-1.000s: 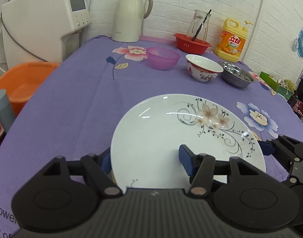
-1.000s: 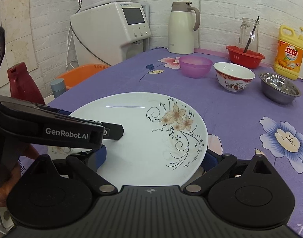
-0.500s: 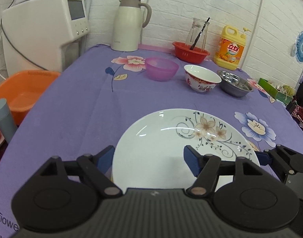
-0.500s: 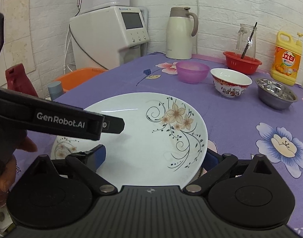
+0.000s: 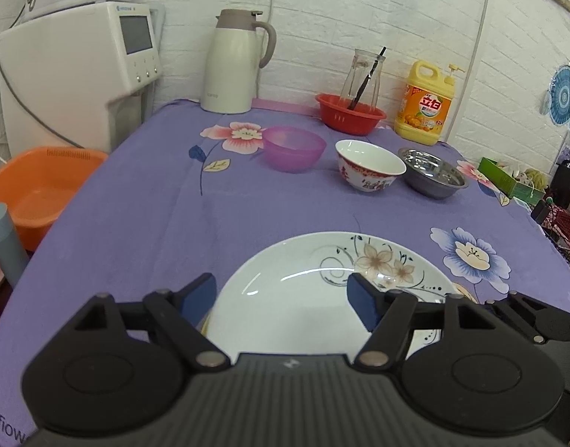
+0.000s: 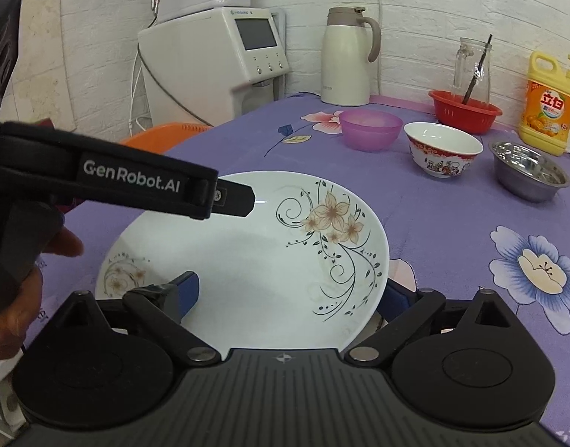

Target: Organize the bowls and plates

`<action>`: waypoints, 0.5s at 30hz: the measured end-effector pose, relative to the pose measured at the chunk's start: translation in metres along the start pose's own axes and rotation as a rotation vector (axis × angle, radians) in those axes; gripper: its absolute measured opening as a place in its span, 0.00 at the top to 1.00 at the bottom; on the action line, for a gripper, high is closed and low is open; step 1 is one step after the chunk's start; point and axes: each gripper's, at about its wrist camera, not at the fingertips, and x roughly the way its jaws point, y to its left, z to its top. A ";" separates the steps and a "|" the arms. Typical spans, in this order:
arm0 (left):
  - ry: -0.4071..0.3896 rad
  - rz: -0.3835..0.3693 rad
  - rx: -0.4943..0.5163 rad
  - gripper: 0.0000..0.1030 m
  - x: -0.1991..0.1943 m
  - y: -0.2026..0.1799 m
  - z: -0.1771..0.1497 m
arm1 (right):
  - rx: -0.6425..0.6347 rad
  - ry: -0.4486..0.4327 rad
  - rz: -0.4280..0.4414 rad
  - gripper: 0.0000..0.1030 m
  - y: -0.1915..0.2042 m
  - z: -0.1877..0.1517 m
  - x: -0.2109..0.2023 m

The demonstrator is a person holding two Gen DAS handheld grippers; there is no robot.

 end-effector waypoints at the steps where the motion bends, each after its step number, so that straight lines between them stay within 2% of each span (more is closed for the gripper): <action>1: -0.003 0.001 -0.002 0.32 -0.001 0.000 0.000 | 0.010 -0.010 -0.015 0.00 -0.001 0.000 -0.001; 3: -0.006 -0.004 -0.006 0.32 -0.001 0.000 0.002 | -0.015 0.001 -0.053 0.00 0.003 -0.001 0.001; 7: -0.006 0.002 -0.005 0.32 0.000 0.000 0.003 | -0.053 0.019 -0.041 0.00 0.006 -0.002 0.004; 9: -0.010 0.001 -0.006 0.32 -0.002 0.001 0.003 | -0.007 -0.008 -0.032 0.00 -0.004 0.000 0.001; 12: -0.016 0.004 -0.010 0.31 -0.004 0.002 0.005 | 0.035 -0.049 -0.081 0.00 -0.017 0.004 -0.007; 15: -0.017 0.004 -0.011 0.31 -0.003 0.000 0.007 | 0.091 -0.079 -0.058 0.00 -0.028 0.007 -0.014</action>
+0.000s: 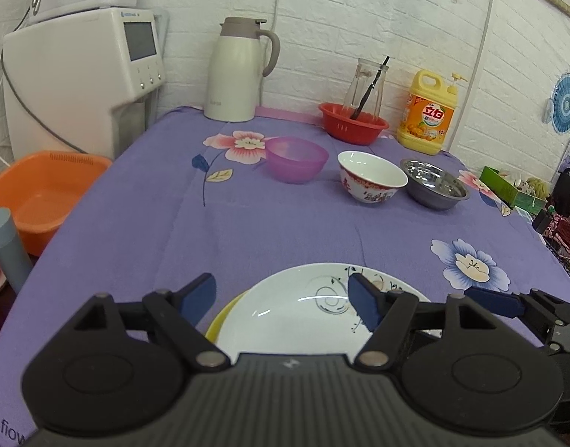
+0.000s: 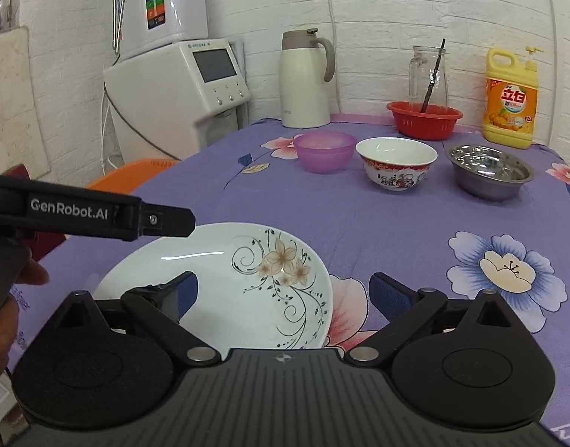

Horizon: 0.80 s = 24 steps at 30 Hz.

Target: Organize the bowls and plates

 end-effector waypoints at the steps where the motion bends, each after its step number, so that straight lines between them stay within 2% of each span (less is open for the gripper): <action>1: 0.001 -0.005 0.003 0.31 0.000 -0.001 0.001 | 0.009 -0.007 -0.006 0.00 -0.003 0.002 -0.002; 8: 0.014 -0.057 0.037 0.30 0.009 -0.029 0.006 | 0.084 -0.020 -0.053 0.00 -0.043 0.009 -0.011; 13: 0.034 -0.109 0.078 0.30 0.024 -0.064 0.013 | 0.143 -0.014 -0.136 0.00 -0.085 0.006 -0.020; 18: 0.044 -0.113 0.136 0.30 0.041 -0.100 0.019 | 0.225 -0.004 -0.224 0.00 -0.128 -0.003 -0.028; 24: 0.072 -0.130 0.159 0.30 0.058 -0.130 0.023 | 0.288 0.033 -0.255 0.00 -0.158 -0.015 -0.024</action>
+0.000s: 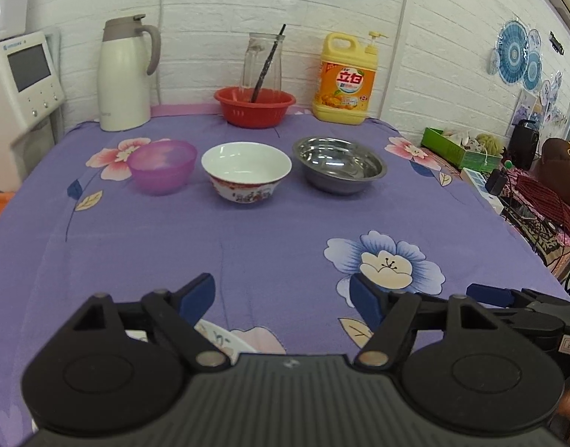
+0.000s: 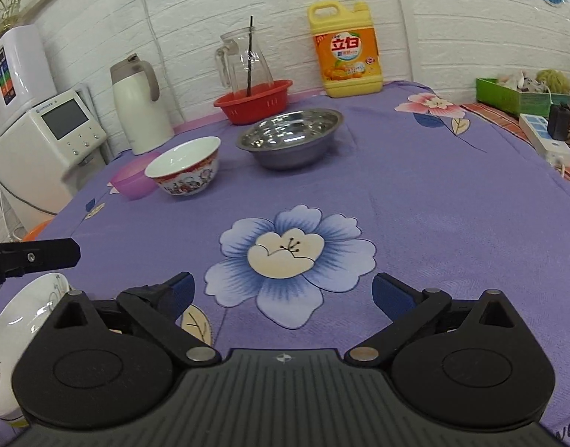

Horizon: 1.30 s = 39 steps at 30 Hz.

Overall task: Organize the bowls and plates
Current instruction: 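Move the left gripper toward the steel bowl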

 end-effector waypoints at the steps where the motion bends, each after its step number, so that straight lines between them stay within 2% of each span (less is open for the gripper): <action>1: 0.003 0.003 0.006 0.30 0.002 -0.003 0.001 | 0.003 0.004 0.000 0.00 -0.003 -0.001 0.002; 5: 0.014 0.010 0.017 0.30 0.008 -0.012 0.004 | 0.003 0.041 0.002 0.00 -0.010 -0.001 0.015; 13: 0.033 -0.012 0.025 0.30 0.015 -0.015 0.011 | -0.100 0.040 -0.005 0.00 -0.008 -0.004 0.017; 15: 0.025 -0.018 0.027 0.30 0.016 -0.013 0.017 | -0.078 0.040 0.020 0.00 -0.012 0.004 0.014; 18: 0.008 -0.030 0.012 0.30 0.021 -0.011 0.034 | -0.058 -0.015 0.073 0.00 -0.016 0.032 0.007; 23: -0.026 -0.087 -0.009 0.30 0.033 -0.015 0.072 | -0.106 -0.122 0.056 0.00 -0.014 0.088 0.010; 27: -0.037 -0.122 -0.033 0.30 0.043 -0.015 0.097 | -0.133 -0.169 0.037 0.00 -0.019 0.137 0.027; 31: -0.023 -0.111 -0.045 0.30 0.053 -0.017 0.107 | -0.152 -0.207 0.043 0.00 -0.023 0.184 0.052; 34: 0.020 -0.117 -0.034 0.30 0.070 -0.022 0.102 | -0.131 -0.200 0.029 0.00 -0.037 0.193 0.079; 37: 0.077 -0.133 -0.044 0.30 0.093 -0.028 0.093 | -0.144 -0.101 -0.027 0.00 -0.049 0.188 0.114; 39: 0.115 -0.142 -0.042 0.30 0.105 -0.031 0.088 | -0.140 -0.026 -0.111 0.00 -0.056 0.181 0.141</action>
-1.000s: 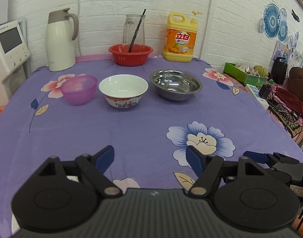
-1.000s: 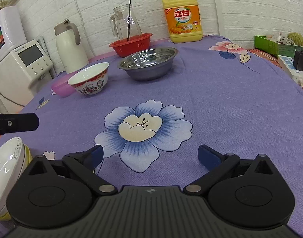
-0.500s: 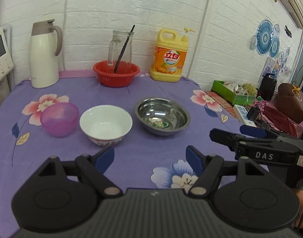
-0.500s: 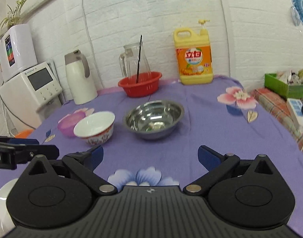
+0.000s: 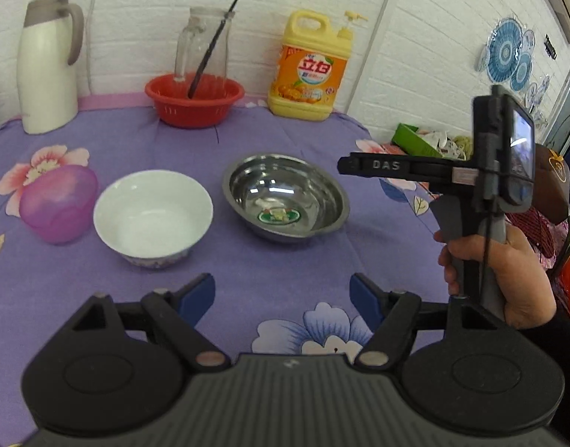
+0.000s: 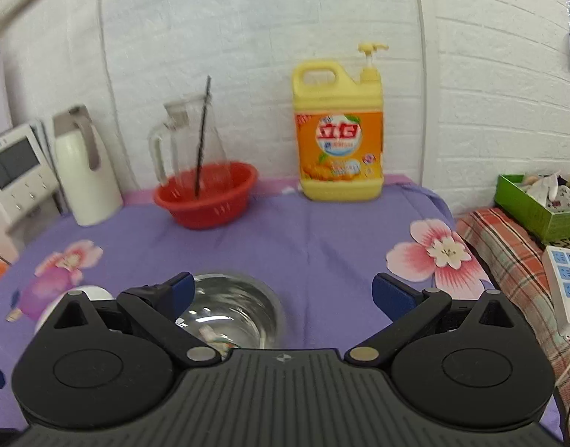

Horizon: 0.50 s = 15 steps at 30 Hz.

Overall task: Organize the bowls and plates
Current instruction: 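Move the left gripper toward the steel bowl, then close the left gripper on the steel bowl rim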

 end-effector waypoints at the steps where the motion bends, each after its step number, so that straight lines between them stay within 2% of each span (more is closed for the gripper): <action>1: 0.012 0.002 0.001 0.30 0.004 -0.001 -0.002 | -0.005 0.031 -0.019 0.00 0.000 -0.004 0.010; 4: 0.016 0.004 0.013 0.30 0.003 0.001 -0.006 | -0.032 0.075 -0.029 0.00 0.005 -0.015 0.028; 8: -0.003 0.026 0.015 0.30 -0.012 0.009 -0.011 | -0.129 0.150 -0.077 0.00 0.020 -0.028 0.049; 15: -0.010 0.044 -0.015 0.30 -0.022 0.026 -0.019 | -0.123 0.270 0.005 0.00 0.026 -0.034 0.055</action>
